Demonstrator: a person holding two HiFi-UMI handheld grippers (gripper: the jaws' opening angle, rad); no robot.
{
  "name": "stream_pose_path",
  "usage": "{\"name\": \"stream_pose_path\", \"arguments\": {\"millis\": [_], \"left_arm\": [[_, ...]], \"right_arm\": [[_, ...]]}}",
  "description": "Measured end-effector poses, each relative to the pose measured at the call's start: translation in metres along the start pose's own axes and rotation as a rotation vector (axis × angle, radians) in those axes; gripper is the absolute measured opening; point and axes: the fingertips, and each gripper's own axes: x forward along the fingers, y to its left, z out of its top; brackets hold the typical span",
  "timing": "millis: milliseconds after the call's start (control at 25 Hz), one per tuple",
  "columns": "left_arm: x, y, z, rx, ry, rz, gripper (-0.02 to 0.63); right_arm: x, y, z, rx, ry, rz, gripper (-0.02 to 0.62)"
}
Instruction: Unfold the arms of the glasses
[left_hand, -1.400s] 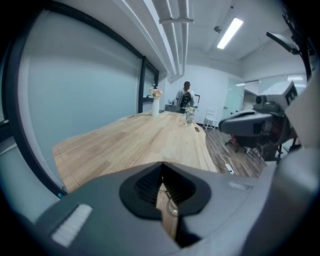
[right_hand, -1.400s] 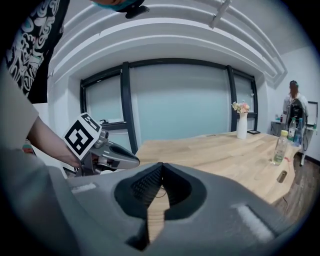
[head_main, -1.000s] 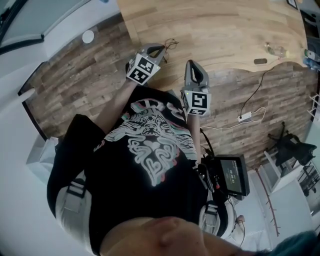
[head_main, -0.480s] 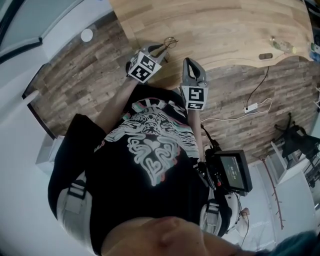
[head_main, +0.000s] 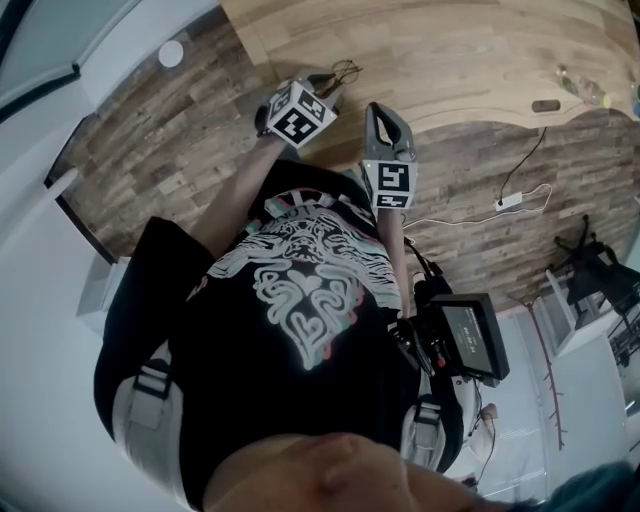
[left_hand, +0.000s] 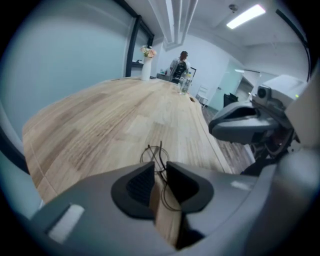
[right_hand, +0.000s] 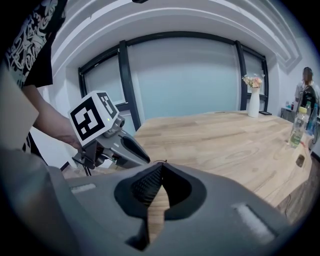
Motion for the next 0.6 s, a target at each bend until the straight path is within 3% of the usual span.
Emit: {"name": "stream_pose_path", "arguments": {"millis": [600], "left_arm": [[0.009, -0.011, 0.011, 0.101, 0.113, -0.04, 0.04]], "right_arm": [[-0.008, -0.01, 0.001, 0.054, -0.021, -0.039, 0.0]]}}
